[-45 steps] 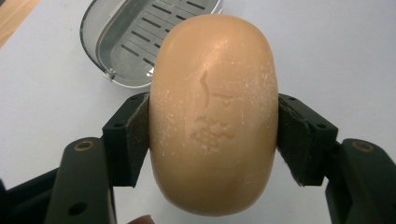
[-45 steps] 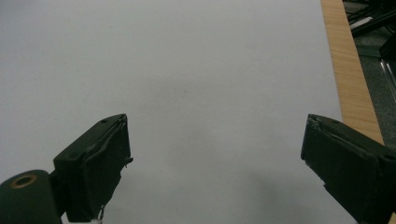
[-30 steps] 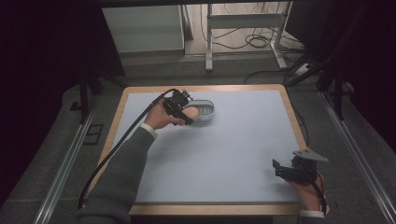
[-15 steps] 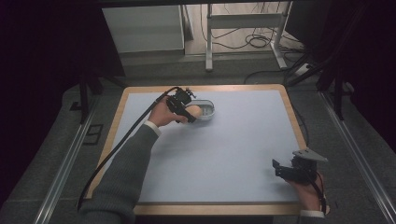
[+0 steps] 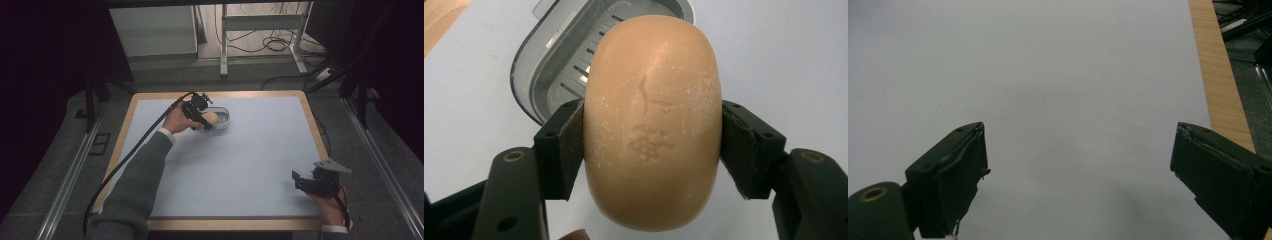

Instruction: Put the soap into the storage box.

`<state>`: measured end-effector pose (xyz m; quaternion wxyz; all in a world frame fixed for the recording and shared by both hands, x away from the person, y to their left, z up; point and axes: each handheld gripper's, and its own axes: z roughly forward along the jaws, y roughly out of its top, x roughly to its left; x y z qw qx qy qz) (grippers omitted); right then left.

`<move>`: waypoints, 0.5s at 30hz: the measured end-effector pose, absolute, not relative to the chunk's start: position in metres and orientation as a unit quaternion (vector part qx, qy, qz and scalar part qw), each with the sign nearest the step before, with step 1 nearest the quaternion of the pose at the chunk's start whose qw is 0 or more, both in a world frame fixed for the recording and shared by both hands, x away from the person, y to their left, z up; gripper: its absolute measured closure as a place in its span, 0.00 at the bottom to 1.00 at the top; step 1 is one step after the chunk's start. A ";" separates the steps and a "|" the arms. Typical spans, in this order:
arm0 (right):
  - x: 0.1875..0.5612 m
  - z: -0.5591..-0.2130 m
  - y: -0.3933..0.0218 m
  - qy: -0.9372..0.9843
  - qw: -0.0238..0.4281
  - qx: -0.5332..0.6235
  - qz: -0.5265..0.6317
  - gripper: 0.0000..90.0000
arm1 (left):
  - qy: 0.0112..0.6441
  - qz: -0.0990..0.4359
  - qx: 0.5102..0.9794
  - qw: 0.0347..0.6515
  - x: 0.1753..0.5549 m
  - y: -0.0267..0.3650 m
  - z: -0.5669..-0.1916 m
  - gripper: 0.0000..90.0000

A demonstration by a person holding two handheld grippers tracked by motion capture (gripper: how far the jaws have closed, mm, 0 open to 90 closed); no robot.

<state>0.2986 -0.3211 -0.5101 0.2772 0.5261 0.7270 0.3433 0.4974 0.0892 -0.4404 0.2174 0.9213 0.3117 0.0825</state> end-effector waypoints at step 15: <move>0.301 -0.512 -0.322 0.728 0.275 0.527 0.342 0.09 | 0.299 0.079 0.927 0.210 0.509 0.080 -0.443 0.37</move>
